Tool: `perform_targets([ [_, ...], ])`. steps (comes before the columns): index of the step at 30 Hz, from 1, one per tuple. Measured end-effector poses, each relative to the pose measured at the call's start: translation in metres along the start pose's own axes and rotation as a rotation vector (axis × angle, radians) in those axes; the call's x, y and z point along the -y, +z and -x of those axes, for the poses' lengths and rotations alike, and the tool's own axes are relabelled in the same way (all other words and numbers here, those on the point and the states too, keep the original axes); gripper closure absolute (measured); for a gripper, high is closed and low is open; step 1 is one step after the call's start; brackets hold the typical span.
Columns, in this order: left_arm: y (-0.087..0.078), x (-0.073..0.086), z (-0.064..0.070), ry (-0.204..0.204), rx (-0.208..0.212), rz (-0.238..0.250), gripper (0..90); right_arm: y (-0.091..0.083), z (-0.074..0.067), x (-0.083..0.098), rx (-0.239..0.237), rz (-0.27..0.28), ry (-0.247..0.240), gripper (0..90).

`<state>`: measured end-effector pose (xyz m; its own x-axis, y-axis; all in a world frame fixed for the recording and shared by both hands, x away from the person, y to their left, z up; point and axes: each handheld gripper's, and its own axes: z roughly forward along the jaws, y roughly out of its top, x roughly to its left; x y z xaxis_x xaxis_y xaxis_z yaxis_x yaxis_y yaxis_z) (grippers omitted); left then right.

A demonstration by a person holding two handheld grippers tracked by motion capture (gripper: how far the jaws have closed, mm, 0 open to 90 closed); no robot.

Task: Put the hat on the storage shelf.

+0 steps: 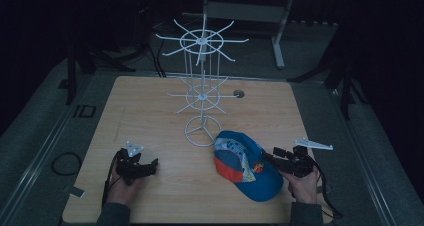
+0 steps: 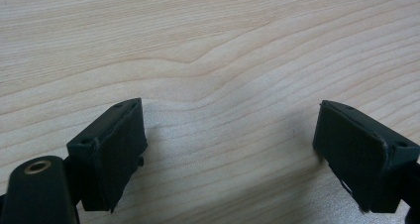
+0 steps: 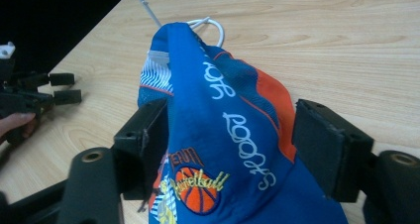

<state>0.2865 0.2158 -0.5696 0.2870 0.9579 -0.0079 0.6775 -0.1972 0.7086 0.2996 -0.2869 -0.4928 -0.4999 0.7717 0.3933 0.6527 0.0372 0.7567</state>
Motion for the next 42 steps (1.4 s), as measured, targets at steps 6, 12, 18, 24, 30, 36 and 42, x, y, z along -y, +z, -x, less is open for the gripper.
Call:
perform_targets([
  [6,0.000,0.000,0.000,0.000,0.000,0.000,13.4,0.001,-0.005,-0.002,-0.007,-0.008,-0.022,26.2],
  [12,0.000,0.000,0.000,0.000,0.000,0.000,13.4,0.007,-0.008,-0.006,0.036,-0.053,-0.055,26.8],
  [18,0.000,0.000,0.000,0.000,0.000,0.000,13.4,0.008,-0.016,-0.023,0.093,-0.089,-0.138,35.8],
  [24,0.000,0.000,0.000,-0.001,0.000,0.000,13.4,0.004,-0.019,-0.041,0.095,-0.098,-0.184,37.2],
  [30,0.000,0.000,0.000,-0.002,0.001,0.002,13.4,0.012,-0.018,-0.058,0.089,-0.144,-0.231,37.2],
  [36,0.000,0.000,0.000,-0.002,0.000,0.004,13.4,0.022,-0.022,-0.069,0.084,-0.191,-0.284,37.6],
  [42,0.000,0.000,0.000,-0.001,0.001,0.003,13.4,0.028,-0.028,-0.077,0.078,-0.222,-0.324,37.6],
])
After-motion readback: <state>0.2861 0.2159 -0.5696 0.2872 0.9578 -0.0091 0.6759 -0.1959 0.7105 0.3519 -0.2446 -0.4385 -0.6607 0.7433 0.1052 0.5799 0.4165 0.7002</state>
